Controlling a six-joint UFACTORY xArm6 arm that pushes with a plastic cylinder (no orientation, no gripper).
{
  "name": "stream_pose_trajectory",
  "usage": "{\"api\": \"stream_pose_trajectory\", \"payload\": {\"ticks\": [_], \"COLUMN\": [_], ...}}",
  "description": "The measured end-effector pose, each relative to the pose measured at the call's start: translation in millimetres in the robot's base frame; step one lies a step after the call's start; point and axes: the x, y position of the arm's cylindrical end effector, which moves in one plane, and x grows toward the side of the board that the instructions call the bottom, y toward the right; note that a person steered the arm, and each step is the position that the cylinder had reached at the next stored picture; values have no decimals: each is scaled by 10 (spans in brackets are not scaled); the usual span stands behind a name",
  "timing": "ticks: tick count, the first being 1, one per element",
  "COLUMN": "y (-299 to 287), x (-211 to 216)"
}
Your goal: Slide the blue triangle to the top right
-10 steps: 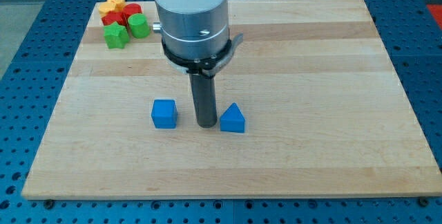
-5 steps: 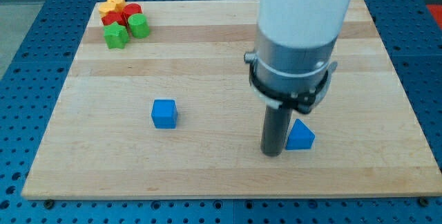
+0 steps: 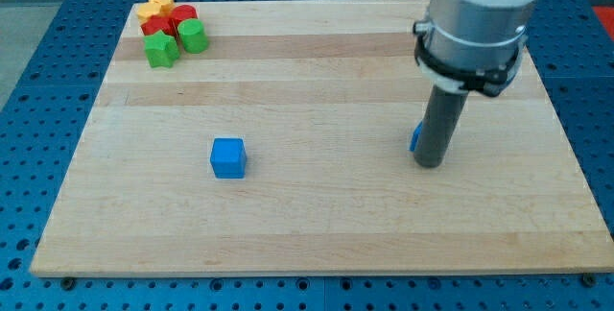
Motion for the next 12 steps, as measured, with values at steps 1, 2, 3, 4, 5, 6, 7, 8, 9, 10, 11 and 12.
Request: {"api": "stream_pose_trajectory", "payload": {"ticks": [1,2,3,4,5,6,7,8,9,10,11,12], "y": [83,110,152,220,221,140,105,-36,-169,-31,139,167], "x": [-324,-677,-1030,-1358,-1572,-1724,-1865,-1916,-1921,-1925,-1972,-1991]}}
